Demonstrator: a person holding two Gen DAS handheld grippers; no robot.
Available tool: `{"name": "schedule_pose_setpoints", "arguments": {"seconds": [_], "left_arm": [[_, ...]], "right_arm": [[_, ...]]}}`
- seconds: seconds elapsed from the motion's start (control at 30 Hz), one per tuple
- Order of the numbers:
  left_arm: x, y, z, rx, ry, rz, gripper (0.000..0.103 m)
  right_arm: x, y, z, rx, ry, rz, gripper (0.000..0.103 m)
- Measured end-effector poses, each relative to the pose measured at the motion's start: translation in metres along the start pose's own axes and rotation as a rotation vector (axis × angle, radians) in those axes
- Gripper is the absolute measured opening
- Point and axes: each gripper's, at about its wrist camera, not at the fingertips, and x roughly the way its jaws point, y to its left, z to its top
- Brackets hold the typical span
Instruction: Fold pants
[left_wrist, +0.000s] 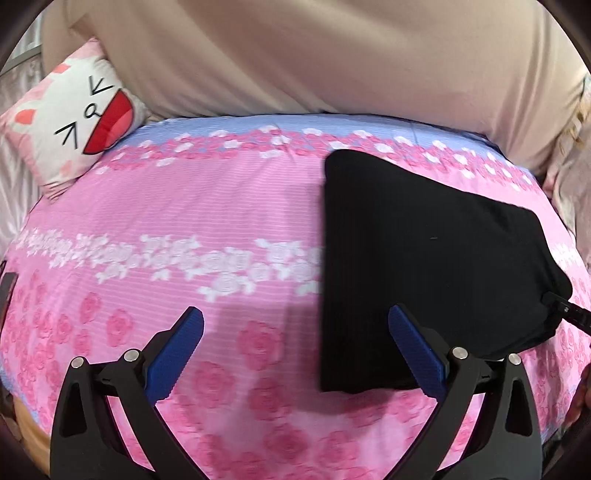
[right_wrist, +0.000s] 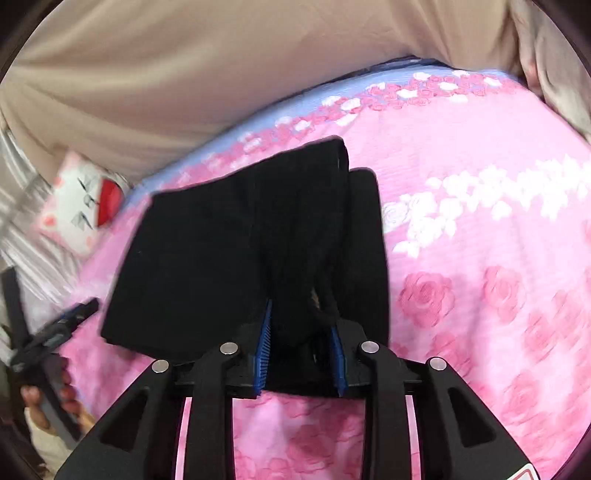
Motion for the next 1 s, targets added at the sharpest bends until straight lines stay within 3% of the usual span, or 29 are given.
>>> {"name": "schedule_pose_setpoints", "arguments": {"seconds": [0.23, 0.3, 0.43, 0.53, 0.6, 0.63, 0.67, 0.73, 0.87, 0.93, 1.0], "left_arm": [[-0.008, -0.014, 0.001, 0.035, -0.024, 0.032, 0.098], [-0.005, -0.014, 0.0, 0.026, -0.013, 0.036, 0.098], [-0.005, -0.019, -0.003, 0.044, -0.002, 0.043, 0.098], [-0.001, -0.022, -0.006, 0.072, 0.008, 0.058, 0.098], [0.0, -0.02, -0.008, 0.073, 0.015, 0.048, 0.098], [-0.001, -0.018, -0.008, 0.07, 0.015, 0.042, 0.098], [-0.001, -0.016, -0.008, 0.069, 0.014, 0.041, 0.098], [0.0, -0.014, -0.008, 0.066, 0.012, 0.037, 0.098], [0.005, -0.016, -0.006, 0.056, 0.015, 0.027, 0.098], [0.009, -0.018, -0.005, 0.049, 0.024, 0.021, 0.098], [0.009, -0.02, -0.006, 0.048, 0.028, 0.013, 0.098]], "right_arm": [[-0.038, 0.046, 0.026, -0.145, -0.16, -0.024, 0.028], [-0.035, 0.063, 0.029, -0.203, -0.157, 0.009, 0.028], [-0.013, 0.093, 0.036, -0.293, -0.13, -0.002, 0.028], [0.01, 0.067, 0.033, -0.263, -0.063, -0.062, 0.024], [0.014, 0.036, 0.028, -0.189, -0.037, -0.132, 0.032], [0.004, 0.017, 0.023, -0.123, -0.045, -0.093, 0.046], [-0.005, 0.005, 0.02, -0.076, -0.054, -0.072, 0.05], [-0.025, -0.01, 0.013, -0.036, -0.071, -0.098, 0.051], [-0.059, 0.005, 0.016, -0.049, -0.155, -0.145, 0.051], [-0.066, 0.029, 0.026, -0.105, -0.192, -0.102, 0.049], [-0.057, 0.054, 0.036, -0.182, -0.187, -0.059, 0.027]]}}
